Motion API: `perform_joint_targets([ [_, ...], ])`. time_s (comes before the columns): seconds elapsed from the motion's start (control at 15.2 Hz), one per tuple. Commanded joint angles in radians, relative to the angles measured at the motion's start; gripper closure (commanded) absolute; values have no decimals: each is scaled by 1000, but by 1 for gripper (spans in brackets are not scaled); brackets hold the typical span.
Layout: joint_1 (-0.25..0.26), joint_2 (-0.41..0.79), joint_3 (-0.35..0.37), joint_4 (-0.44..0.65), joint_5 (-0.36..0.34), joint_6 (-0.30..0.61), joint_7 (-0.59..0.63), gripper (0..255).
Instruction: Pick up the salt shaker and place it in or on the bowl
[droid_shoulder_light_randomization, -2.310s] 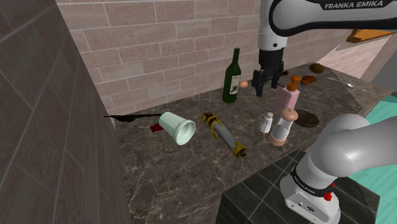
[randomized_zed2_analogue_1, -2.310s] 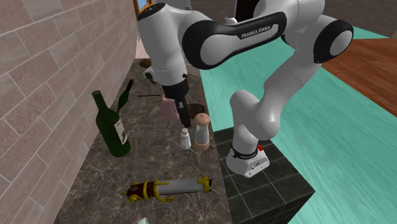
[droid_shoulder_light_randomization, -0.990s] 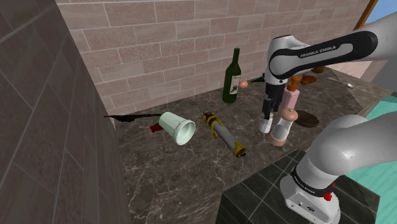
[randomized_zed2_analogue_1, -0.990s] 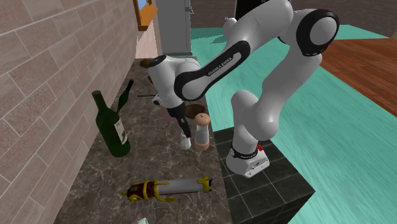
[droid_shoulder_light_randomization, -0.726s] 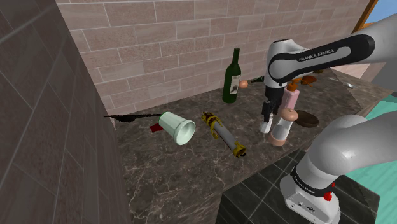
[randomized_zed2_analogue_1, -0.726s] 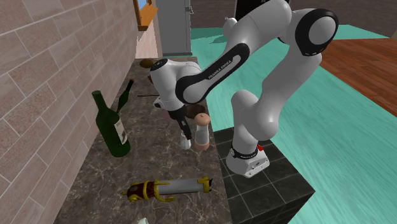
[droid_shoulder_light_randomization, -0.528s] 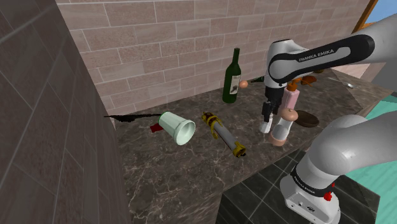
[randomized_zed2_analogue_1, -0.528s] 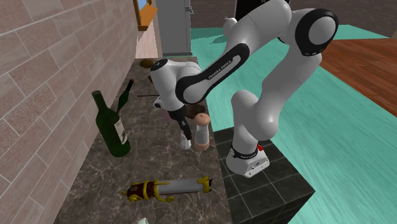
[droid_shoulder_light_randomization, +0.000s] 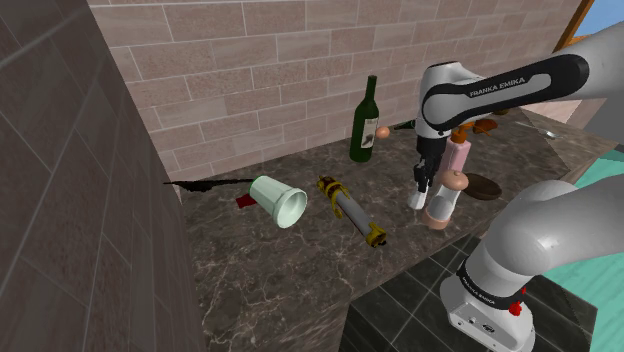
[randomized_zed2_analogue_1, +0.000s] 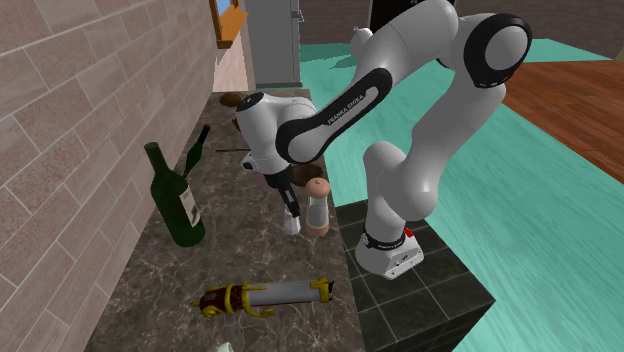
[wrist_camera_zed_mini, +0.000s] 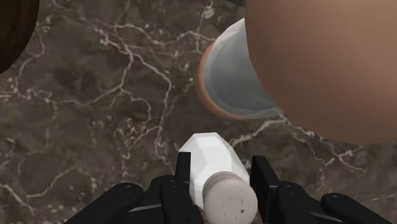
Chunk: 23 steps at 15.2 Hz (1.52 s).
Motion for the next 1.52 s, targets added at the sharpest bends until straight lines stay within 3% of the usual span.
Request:
perform_joint_targets([
  [0.0,0,1,0,-1,-1,0,0,255],
  [0.2,0,1,0,-1,0,0,0,255],
  [1.45,7,-102,49,196,36,-298,0,255],
])
